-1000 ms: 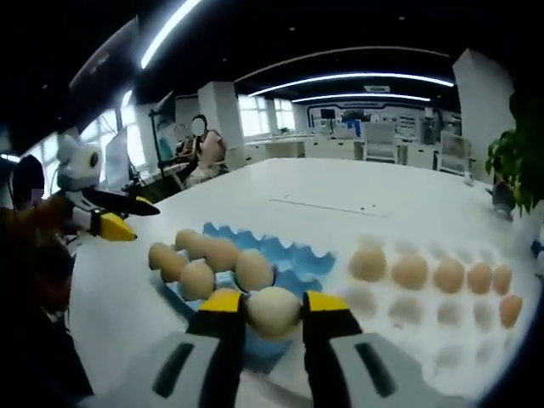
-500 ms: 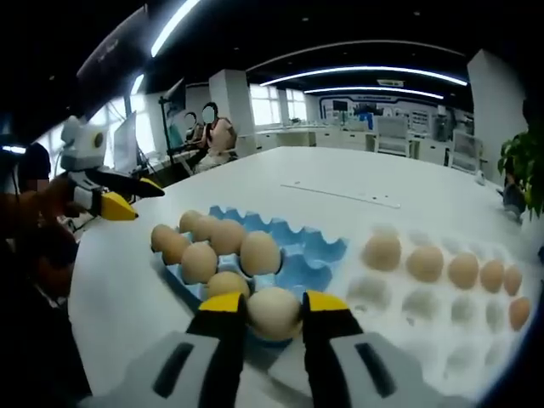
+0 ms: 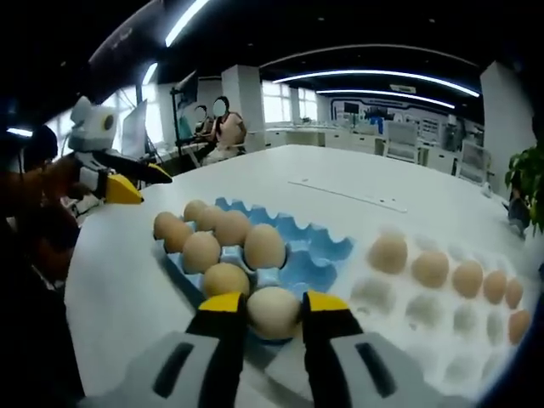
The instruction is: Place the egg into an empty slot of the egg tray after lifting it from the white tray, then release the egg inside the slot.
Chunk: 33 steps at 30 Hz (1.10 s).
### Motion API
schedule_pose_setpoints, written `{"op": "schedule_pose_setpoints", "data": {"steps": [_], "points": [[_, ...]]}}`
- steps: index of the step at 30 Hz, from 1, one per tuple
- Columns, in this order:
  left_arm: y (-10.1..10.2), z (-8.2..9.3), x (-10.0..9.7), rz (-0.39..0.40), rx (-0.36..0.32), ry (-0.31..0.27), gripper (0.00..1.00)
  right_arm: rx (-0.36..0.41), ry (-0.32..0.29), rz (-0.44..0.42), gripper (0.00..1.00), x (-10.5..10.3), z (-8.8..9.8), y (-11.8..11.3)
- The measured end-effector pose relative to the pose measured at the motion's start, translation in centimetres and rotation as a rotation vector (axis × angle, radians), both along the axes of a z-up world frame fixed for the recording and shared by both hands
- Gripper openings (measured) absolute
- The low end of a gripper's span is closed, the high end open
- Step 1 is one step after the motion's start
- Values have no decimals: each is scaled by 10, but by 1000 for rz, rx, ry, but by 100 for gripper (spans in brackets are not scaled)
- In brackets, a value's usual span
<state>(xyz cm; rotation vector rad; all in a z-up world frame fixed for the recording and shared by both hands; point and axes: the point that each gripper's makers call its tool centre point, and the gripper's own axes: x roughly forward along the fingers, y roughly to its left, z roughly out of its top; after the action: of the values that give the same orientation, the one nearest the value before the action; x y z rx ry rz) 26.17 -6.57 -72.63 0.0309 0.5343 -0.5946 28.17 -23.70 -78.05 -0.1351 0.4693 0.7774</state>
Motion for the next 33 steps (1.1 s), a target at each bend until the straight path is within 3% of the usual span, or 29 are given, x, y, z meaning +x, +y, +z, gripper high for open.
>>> {"op": "schedule_pose_setpoints", "data": {"steps": [18, 26, 33], "points": [[-6, 3, 5, -3, 7, -7, 64, 9, -36, 40, 27, 2, 0, 2], [-7, 2, 5, 2, 11, -4, 64, 34, -16, 29, 26, 0, 2, -2], [-5, 1, 6, 10, 12, 0, 64, 83, -39, -39, 26, 3, 17, -19]]}}
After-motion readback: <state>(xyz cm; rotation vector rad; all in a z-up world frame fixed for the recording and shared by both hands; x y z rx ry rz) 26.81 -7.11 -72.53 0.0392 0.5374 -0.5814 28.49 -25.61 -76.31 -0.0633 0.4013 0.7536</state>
